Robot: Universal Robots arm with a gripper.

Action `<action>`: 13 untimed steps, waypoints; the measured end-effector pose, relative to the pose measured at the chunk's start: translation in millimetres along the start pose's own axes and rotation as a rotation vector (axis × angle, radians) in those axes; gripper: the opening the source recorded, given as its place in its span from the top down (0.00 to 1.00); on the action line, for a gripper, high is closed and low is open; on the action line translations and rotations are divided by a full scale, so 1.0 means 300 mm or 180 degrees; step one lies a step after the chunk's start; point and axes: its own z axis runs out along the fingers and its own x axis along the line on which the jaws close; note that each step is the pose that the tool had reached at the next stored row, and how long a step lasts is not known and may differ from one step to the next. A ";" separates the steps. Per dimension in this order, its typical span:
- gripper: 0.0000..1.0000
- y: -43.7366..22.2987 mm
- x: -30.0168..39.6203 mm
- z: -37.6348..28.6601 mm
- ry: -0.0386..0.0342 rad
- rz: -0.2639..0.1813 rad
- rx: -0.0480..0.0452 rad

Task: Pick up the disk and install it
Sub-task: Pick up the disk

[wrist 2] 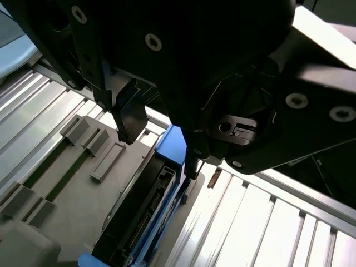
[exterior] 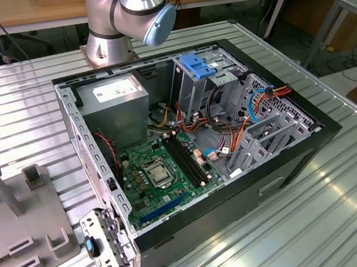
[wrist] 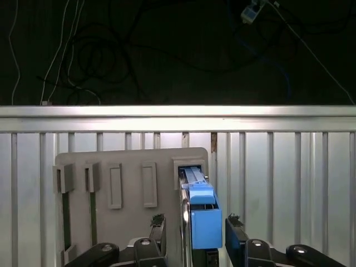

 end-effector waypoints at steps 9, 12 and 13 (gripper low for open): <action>0.45 0.010 0.001 0.045 -0.0001 0.0019 0.0005; 0.45 0.012 0.001 0.048 -0.0002 0.0023 0.0005; 0.45 0.012 0.001 0.050 -0.0002 0.0024 0.0005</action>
